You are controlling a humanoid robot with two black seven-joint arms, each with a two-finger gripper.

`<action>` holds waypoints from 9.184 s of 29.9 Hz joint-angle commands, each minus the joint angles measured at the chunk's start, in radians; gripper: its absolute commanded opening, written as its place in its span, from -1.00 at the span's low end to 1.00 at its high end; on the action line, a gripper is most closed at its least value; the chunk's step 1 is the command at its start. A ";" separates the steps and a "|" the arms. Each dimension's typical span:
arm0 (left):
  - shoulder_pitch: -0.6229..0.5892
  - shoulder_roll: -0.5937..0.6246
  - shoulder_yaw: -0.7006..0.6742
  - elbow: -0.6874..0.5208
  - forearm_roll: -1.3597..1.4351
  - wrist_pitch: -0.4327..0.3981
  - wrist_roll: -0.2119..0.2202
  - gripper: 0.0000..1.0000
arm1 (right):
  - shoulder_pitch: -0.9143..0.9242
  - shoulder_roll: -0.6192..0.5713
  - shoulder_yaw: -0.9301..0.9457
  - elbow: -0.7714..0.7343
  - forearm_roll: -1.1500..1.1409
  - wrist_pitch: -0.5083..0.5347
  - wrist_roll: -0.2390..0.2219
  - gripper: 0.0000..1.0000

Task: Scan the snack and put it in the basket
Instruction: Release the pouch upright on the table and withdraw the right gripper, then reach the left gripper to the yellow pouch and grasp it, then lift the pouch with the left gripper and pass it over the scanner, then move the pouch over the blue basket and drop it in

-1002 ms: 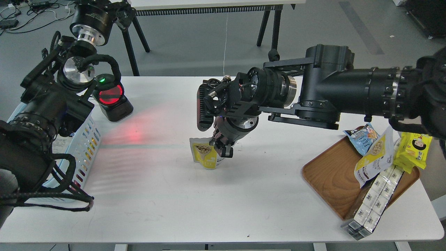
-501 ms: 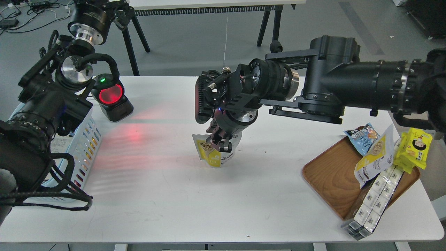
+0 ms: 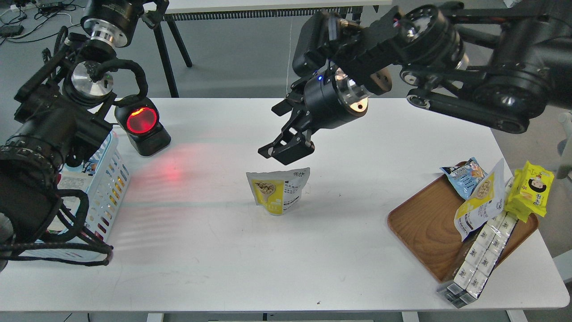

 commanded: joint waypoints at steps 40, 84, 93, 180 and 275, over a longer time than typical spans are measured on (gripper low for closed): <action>-0.221 0.317 0.262 -0.897 1.166 0.000 0.002 0.98 | -0.542 -0.117 0.357 -0.664 1.906 0.000 0.000 0.97; 0.063 0.203 0.560 -1.069 2.379 0.000 -0.150 -0.05 | -0.810 -0.057 0.678 -0.604 1.960 0.000 -0.002 0.98; 0.063 0.182 0.558 -1.034 2.379 0.000 -0.155 -0.62 | -0.817 -0.058 0.678 -0.604 1.960 0.000 0.000 0.98; 0.074 0.544 0.379 -0.874 2.379 0.000 -0.260 -1.00 | -0.787 -0.046 0.734 -0.598 1.959 0.000 -0.001 0.98; 0.127 1.211 0.532 -1.026 1.722 0.000 -0.260 -0.52 | -0.803 -0.088 0.791 -0.601 1.959 0.000 0.000 0.98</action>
